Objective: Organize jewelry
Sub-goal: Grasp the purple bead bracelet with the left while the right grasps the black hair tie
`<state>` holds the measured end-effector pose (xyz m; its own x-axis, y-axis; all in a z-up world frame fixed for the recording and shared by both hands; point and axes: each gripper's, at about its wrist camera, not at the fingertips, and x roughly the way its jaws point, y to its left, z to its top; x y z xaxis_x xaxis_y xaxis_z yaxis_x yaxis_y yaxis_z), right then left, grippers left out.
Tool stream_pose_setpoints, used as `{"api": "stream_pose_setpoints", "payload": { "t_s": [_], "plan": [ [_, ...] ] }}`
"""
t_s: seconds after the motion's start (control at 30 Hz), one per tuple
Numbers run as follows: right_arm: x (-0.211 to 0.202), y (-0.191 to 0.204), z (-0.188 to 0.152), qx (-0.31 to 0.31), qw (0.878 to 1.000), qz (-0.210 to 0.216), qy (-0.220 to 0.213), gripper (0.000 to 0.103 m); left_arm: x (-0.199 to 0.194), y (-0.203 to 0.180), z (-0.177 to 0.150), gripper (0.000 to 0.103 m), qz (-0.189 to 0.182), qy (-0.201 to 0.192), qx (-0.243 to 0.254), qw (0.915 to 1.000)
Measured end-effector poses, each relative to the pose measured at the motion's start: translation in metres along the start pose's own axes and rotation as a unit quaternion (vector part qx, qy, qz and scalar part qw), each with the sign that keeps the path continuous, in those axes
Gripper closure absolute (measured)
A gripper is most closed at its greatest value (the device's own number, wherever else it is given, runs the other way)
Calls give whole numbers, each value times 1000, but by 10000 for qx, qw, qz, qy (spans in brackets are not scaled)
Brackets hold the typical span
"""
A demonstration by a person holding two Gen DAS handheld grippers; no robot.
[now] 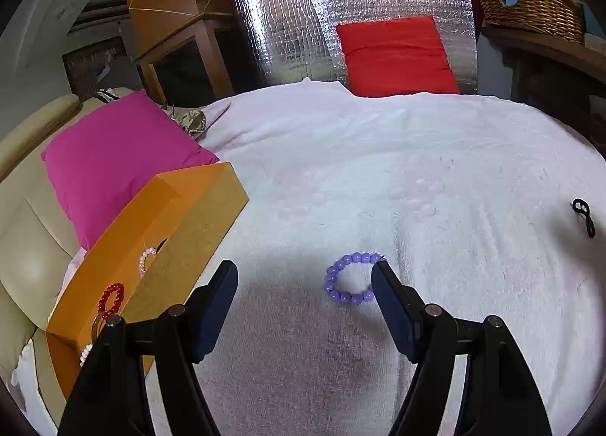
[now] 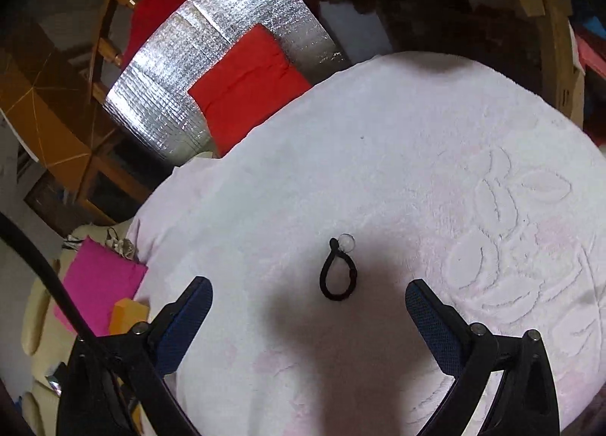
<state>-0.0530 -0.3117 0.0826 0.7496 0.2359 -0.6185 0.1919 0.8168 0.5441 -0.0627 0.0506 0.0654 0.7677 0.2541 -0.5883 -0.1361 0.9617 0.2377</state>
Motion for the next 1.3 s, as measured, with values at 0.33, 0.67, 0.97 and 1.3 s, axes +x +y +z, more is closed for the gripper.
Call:
{"api": "stream_pose_setpoints", "payload": {
  "t_s": [0.33,0.67,0.97,1.3],
  "plan": [
    [24,13,-9,-334,9985,-408,176,40,14,8,3,29,-251,179,-180,9994],
    [33,-7,2,374,9984,-229,351,41,46,33,-3,29,-628,805,-665,9925],
    [60,1,7,105,9973,-468,560,41,68,52,-10,29,-1378,1254,-1096,9764],
    [112,14,7,-589,9823,-1593,793,75,84,17,-6,29,-1720,1344,-559,9743]
  ]
}}
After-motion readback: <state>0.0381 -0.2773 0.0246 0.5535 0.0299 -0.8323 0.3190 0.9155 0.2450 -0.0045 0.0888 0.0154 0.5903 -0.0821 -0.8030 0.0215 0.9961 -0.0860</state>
